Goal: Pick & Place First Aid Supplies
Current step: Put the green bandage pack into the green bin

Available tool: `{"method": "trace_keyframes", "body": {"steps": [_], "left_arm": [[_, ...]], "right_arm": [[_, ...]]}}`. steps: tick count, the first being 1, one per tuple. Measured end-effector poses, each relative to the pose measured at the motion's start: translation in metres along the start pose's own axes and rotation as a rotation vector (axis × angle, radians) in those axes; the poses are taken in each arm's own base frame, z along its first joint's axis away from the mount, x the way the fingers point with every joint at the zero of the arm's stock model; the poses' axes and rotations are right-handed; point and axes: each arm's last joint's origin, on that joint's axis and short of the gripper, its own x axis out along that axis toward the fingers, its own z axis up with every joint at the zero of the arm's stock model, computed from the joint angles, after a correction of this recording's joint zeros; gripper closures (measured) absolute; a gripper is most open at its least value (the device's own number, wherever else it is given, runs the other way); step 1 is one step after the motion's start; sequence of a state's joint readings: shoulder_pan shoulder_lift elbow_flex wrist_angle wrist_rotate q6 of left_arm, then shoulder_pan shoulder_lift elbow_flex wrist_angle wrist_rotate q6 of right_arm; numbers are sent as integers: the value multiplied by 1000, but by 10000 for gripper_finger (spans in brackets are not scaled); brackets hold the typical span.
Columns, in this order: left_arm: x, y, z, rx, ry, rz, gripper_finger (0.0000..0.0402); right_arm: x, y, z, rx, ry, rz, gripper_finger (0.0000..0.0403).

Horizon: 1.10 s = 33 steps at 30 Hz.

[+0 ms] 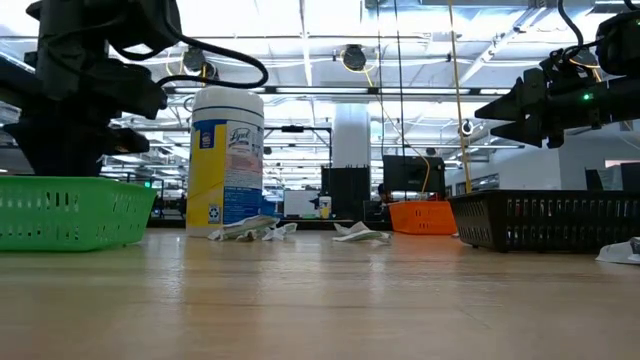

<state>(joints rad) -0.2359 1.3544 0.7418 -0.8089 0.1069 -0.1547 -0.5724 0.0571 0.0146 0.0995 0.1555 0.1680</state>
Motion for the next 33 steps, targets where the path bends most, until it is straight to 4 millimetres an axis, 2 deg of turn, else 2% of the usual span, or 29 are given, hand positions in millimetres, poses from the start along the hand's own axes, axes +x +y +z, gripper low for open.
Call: {"method": "trace_keyframes", "body": {"steps": [5, 10, 14, 18, 25, 33], "left_arm": [[0, 0, 0, -11, 0, 0, 331], [-1, -1, 1, -50, 5, -24, 237], [-10, 0, 4, -100, 18, -28, 164], [-23, -1, 10, -93, 23, -26, 116], [-37, -7, 39, -74, 55, -20, 78], [-48, -13, 90, -9, 43, -26, 83]], "right_arm": [[0, 0, 0, 0, 0, 0, 9], [0, 0, 0, 0, 0, 0, 9], [0, 0, 0, 0, 0, 0, 9], [0, 0, 0, 0, 0, 0, 9], [0, 0, 0, 0, 0, 0, 9], [0, 0, 0, 0, 1, 0, 9]]}}
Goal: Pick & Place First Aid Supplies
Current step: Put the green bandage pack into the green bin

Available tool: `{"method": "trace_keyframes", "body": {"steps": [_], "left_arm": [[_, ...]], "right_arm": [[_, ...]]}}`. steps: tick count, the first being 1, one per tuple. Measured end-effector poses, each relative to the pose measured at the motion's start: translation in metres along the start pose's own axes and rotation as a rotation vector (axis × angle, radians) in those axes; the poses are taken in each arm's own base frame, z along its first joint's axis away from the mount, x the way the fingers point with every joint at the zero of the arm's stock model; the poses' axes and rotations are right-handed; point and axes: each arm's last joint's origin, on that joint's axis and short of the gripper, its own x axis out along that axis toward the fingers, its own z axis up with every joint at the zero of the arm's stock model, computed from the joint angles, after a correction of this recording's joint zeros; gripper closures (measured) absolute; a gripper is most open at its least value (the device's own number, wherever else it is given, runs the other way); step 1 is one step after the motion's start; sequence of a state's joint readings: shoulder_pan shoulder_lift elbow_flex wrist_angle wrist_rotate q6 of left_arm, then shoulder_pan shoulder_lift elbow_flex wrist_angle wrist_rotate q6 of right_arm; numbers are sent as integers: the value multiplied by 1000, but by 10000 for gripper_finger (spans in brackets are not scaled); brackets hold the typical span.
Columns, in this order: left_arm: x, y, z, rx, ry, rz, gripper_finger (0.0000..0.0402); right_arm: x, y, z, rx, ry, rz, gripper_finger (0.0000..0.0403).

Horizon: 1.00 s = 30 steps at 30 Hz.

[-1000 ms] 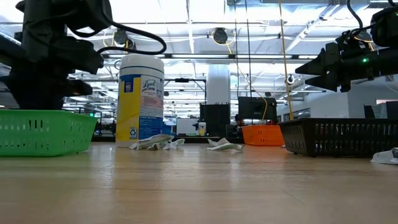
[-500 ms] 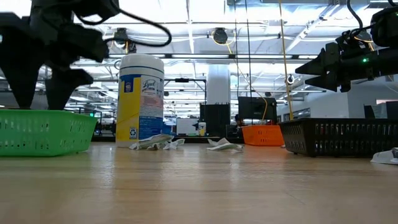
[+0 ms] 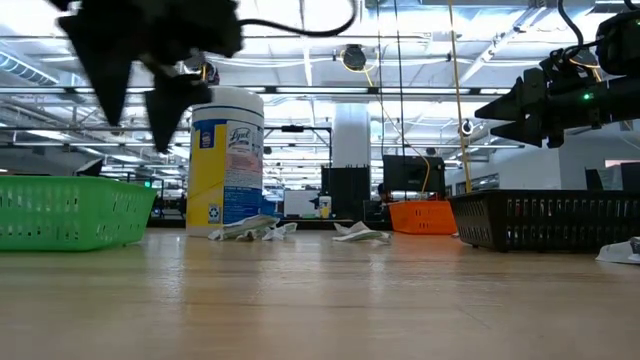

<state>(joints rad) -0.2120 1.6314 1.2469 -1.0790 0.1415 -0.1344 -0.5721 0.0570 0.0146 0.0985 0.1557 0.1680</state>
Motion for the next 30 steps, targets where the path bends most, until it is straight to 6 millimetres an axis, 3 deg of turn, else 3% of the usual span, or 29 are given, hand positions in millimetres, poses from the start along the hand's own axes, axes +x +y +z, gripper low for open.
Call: {"method": "trace_keyframes", "body": {"steps": [12, 20, 30], "left_arm": [[10, 1, 84, 100, -56, 0, 96], [24, 3, 123, 222, -80, 5, 83], [27, 55, 147, 373, -92, 46, 104]], "right_arm": [[0, 0, 0, 0, -1, 0, 9], [0, 0, 0, 0, -1, 0, 9], [0, 0, 0, 0, -1, 0, 9]]}}
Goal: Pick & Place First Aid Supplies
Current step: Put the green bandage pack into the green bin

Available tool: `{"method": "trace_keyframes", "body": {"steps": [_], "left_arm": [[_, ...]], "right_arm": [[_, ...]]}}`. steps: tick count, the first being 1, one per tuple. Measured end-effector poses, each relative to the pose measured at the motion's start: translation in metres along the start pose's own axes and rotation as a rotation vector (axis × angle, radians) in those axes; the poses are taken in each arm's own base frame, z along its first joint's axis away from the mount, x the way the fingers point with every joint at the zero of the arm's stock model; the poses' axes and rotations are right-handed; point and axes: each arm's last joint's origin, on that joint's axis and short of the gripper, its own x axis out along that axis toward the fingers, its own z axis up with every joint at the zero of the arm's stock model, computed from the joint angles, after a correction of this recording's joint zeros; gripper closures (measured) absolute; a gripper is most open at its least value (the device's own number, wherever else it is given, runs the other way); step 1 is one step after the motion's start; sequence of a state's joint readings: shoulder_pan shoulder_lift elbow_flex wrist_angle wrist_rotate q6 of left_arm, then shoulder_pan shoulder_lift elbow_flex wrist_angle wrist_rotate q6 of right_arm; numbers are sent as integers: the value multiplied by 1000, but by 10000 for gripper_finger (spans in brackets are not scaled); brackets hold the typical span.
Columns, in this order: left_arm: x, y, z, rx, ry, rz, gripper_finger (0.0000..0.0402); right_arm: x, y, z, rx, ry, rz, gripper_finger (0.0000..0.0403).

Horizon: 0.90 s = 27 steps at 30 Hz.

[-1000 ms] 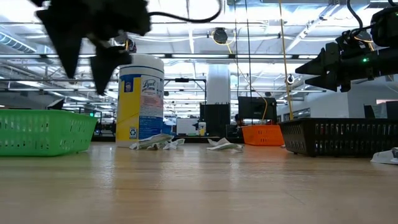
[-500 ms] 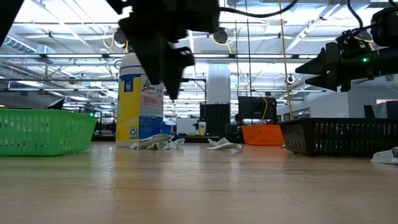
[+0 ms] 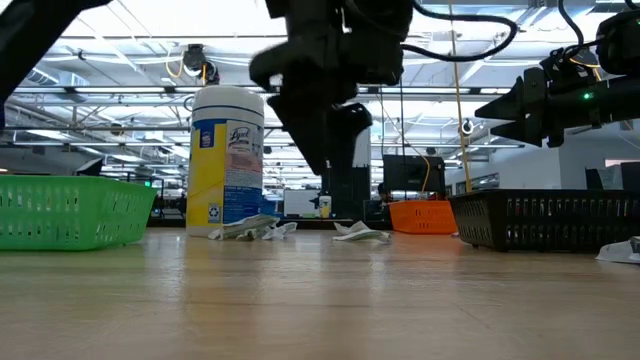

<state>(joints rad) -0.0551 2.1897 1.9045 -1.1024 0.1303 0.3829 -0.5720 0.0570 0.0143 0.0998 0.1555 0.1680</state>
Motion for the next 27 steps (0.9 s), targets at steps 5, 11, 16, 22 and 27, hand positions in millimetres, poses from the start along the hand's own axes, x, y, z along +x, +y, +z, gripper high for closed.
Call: {"method": "trace_keyframes", "body": {"steps": [5, 11, 16, 22, 27], "left_arm": [[0, 24, -5, 101, -11, 17, 114], [8, 48, -9, 166, -14, 93, 102], [24, 61, -8, 196, -22, 121, 83], [45, 68, -7, 228, 12, 170, 74], [58, 71, -9, 228, 50, 177, 89]], "right_arm": [[0, 0, 0, 0, 0, -1, 9], [0, 0, 0, 0, 0, 0, 9], [0, 0, 0, 0, 0, 0, 9], [0, 0, 0, 0, 0, -1, 9], [0, 0, 0, 0, 0, 0, 9]]}}
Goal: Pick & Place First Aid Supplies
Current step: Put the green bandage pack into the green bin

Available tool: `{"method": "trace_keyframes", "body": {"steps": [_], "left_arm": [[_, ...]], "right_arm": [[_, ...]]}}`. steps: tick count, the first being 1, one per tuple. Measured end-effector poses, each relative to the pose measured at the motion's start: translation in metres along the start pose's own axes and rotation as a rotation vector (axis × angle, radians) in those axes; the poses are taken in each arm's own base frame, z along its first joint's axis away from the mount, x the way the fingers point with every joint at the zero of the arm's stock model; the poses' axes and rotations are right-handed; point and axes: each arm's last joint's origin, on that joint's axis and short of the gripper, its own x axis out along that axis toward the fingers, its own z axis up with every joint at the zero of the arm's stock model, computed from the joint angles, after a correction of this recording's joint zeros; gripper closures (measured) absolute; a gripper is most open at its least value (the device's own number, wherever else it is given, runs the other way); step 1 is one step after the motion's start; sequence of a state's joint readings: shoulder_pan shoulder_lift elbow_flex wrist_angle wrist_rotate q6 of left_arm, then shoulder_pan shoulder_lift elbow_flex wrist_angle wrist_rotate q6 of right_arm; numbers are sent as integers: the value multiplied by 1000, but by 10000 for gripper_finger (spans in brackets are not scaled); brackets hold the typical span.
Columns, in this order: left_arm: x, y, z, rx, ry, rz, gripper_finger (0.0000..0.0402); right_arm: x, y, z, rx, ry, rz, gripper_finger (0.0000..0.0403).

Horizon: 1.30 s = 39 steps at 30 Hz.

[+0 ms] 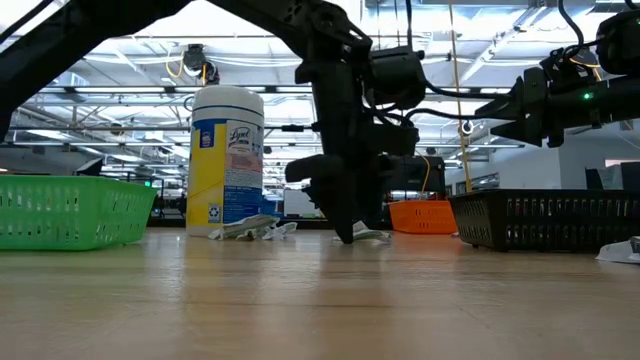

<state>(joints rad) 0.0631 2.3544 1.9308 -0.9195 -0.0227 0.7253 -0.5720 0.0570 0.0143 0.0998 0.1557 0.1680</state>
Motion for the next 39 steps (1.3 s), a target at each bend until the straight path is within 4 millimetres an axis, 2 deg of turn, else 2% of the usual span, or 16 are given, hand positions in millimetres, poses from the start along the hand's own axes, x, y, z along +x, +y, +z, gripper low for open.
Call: {"method": "trace_keyframes", "body": {"steps": [3, 6, 11, 16, 22, 32, 35, 39], "left_arm": [[0, -1, 0, 10, 3, -7, 116], [0, -2, -1, 35, 8, -20, 165], [1, -7, 0, 21, 17, -57, 278], [-1, -15, 1, -74, 40, -101, 386], [-17, -20, -1, -205, 71, -119, 386], [-91, -23, -3, -497, 26, -70, 397], [-109, -30, -3, -557, 16, -73, 398], [-123, -48, -11, -584, 22, -81, 398]], "right_arm": [[0, 0, 0, 0, 0, 0, 9], [0, 0, 0, 0, 0, 0, 9], [0, 0, 0, 0, 0, 0, 9], [0, 0, 0, 0, 0, 0, 9], [0, 0, 0, 0, 0, 0, 9], [0, 0, 0, 0, 0, 0, 9], [0, 0, 0, 0, 0, 0, 9], [0, 0, 0, 0, 0, 0, 9]]}}
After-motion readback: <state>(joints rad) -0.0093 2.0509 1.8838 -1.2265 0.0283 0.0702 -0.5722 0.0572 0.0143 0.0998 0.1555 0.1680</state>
